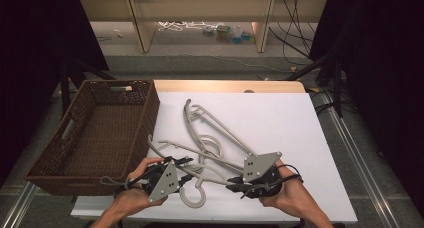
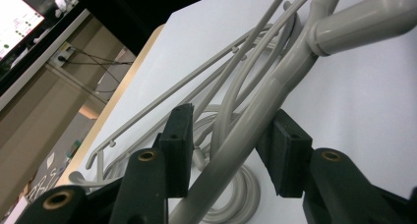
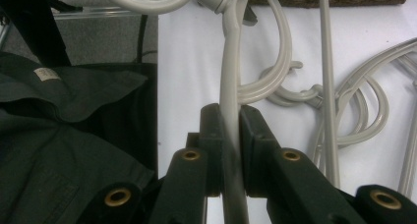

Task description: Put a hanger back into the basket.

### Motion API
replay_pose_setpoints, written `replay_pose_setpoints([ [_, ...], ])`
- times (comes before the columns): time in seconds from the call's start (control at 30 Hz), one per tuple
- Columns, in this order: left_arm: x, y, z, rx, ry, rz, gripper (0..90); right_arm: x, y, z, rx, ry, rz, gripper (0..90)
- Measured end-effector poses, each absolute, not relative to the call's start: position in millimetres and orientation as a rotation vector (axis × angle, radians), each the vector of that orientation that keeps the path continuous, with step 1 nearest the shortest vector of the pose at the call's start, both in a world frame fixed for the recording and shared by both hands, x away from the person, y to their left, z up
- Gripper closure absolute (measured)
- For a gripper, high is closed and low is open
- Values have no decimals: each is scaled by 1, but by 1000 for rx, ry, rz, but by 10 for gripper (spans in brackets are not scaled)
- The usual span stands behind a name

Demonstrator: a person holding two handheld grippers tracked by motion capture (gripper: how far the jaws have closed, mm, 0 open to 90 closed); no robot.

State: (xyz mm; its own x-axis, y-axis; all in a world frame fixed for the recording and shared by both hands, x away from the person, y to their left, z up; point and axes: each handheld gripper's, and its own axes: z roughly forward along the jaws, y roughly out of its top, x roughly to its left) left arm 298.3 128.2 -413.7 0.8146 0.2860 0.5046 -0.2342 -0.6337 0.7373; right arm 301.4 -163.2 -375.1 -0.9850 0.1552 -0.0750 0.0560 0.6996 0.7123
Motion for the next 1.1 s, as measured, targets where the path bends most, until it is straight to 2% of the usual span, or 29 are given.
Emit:
replay_pose_setpoints([
  [0.17, 295, 123, -408, 2248, -87, 770, 680, 306, -166, -377, 124, 2800, 1151, 822],
  [0.33, 293, 119, -401, 2266, -157, 747, 723, 313, -175, -378, 32, 2802, 1184, 820],
  [0.47, 290, 116, -399, 2262, -158, 672, 781, 318, -184, -380, -11, 2767, 1198, 790],
  [0.63, 292, 113, -399, 2258, -106, 643, 793, 325, -189, -378, 77, 2700, 1216, 738],
  [0.67, 295, 114, -397, 2266, -61, 645, 794, 327, -190, -378, 133, 2668, 1209, 609],
  [0.7, 295, 114, -397, 2266, -61, 645, 793, 327, -190, -378, 133, 2668, 1209, 609],
  [0.73, 298, 116, -395, 2259, 2, 619, 794, 330, -193, -376, 281, 2609, 1222, 483],
  [0.77, 298, 116, -395, 2259, 2, 619, 793, 330, -193, -376, 281, 2609, 1222, 483],
  [0.8, 301, 119, -394, 2248, 107, 561, 793, 333, -198, -372, 414, 2539, 1271, 410],
  [0.83, 301, 119, -394, 2248, 107, 561, 793, 333, -198, -372, 414, 2539, 1271, 410],
  [0.87, 305, 123, -392, 2224, 212, 520, 793, 333, -202, -369, 523, 2461, 1309, 342],
  [1.1, 314, 134, -391, 2170, 376, 403, 793, 329, -205, -367, 653, 2307, 1353, 249],
])
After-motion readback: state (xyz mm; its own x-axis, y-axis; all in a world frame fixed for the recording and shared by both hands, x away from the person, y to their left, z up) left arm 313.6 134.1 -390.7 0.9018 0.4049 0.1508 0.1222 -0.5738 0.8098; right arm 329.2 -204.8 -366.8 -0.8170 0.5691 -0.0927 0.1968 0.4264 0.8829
